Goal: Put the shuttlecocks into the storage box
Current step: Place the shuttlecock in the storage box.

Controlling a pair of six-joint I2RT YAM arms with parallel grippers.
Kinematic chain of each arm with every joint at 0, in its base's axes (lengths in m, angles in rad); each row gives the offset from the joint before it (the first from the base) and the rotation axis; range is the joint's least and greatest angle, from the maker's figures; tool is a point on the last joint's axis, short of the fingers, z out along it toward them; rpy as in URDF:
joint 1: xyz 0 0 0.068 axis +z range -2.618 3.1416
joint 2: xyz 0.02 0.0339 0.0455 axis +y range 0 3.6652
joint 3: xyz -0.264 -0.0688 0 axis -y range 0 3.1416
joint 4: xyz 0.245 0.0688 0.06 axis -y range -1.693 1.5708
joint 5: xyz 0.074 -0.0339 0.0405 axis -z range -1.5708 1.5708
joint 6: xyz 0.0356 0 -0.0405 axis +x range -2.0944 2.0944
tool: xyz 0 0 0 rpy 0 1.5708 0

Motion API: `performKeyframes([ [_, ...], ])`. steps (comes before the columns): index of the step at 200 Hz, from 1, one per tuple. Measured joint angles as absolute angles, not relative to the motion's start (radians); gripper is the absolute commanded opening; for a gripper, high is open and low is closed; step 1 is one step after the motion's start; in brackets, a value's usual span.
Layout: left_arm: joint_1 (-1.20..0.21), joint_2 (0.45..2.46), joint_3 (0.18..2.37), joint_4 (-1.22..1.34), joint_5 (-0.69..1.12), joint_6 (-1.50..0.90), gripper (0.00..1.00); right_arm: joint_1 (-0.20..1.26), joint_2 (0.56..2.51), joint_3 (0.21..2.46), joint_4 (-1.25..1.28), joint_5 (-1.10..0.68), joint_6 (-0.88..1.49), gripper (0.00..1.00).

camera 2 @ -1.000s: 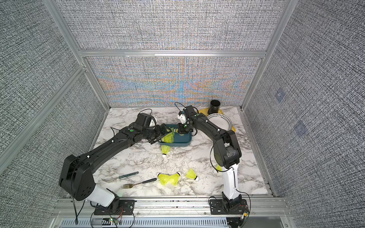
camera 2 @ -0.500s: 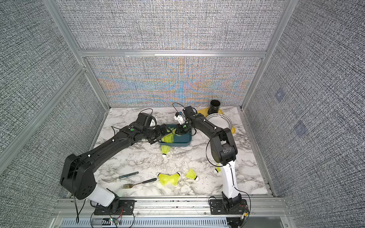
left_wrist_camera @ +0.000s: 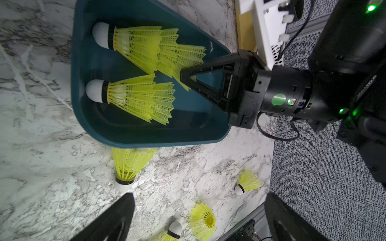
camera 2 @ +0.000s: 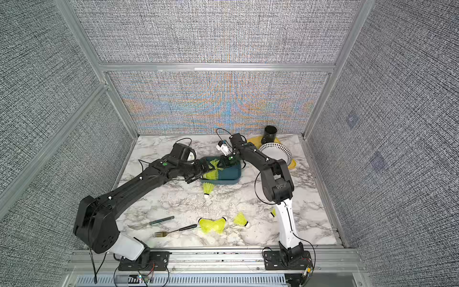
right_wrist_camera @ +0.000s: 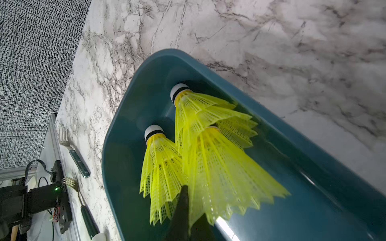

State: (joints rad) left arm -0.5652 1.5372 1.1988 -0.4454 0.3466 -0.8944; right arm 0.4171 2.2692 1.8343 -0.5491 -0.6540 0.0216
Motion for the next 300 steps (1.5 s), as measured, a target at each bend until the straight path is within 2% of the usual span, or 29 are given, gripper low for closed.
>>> performKeyframes([
  [136, -0.568, 1.522, 1.179, -0.448, 0.347, -0.896, 1.0, 0.415, 2.346, 1.891, -0.55, -0.733, 0.022, 0.0],
  [167, -0.573, 1.522, 1.176, -0.448, 0.346, -0.898, 1.0, 0.415, 2.342, 1.88, -0.547, -0.731, 0.025, 0.17],
  [212, -0.575, 1.517, 1.174, -0.448, 0.345, -0.898, 1.0, 0.411, 2.303, 1.879, -0.543, -0.7, 0.033, 0.32],
  [300, -0.58, 1.499, 1.158, -0.448, 0.341, -0.899, 1.0, 0.393, 2.242, 1.814, -0.542, -0.659, 0.044, 0.34],
])
